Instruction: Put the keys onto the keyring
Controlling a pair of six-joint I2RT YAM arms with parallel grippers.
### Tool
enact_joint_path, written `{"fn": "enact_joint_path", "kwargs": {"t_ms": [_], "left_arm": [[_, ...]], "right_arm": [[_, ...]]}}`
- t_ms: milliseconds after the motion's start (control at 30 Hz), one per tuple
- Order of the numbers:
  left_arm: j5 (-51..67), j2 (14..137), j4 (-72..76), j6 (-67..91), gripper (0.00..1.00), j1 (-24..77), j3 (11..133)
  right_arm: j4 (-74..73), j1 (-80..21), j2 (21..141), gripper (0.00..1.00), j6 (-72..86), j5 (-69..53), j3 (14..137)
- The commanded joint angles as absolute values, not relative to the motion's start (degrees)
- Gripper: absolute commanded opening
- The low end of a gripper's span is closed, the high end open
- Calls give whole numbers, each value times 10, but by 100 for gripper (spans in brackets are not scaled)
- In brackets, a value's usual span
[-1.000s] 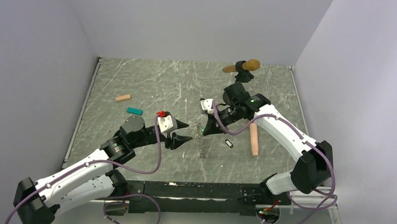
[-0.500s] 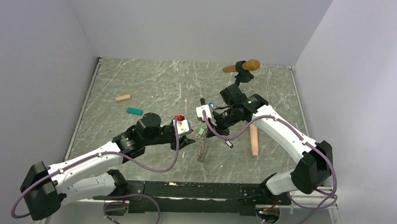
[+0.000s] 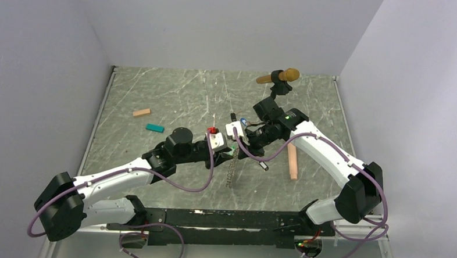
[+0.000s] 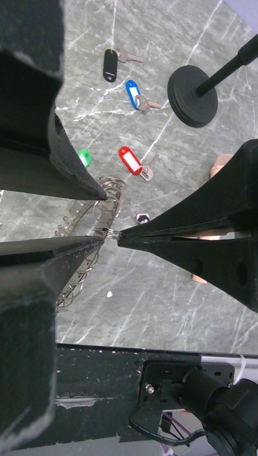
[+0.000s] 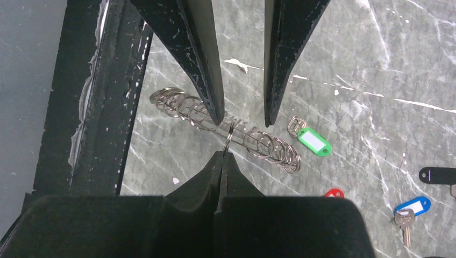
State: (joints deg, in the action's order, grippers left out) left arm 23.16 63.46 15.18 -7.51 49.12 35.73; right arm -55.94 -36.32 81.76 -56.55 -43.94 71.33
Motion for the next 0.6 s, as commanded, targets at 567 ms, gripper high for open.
{"fn": "enact_joint_path", "kwargs": {"t_ms": [567], "left_arm": [[293,667,210,-35,17,494,371]], "right_arm": [[-555,-365,811,0,-572,-474,738]]}}
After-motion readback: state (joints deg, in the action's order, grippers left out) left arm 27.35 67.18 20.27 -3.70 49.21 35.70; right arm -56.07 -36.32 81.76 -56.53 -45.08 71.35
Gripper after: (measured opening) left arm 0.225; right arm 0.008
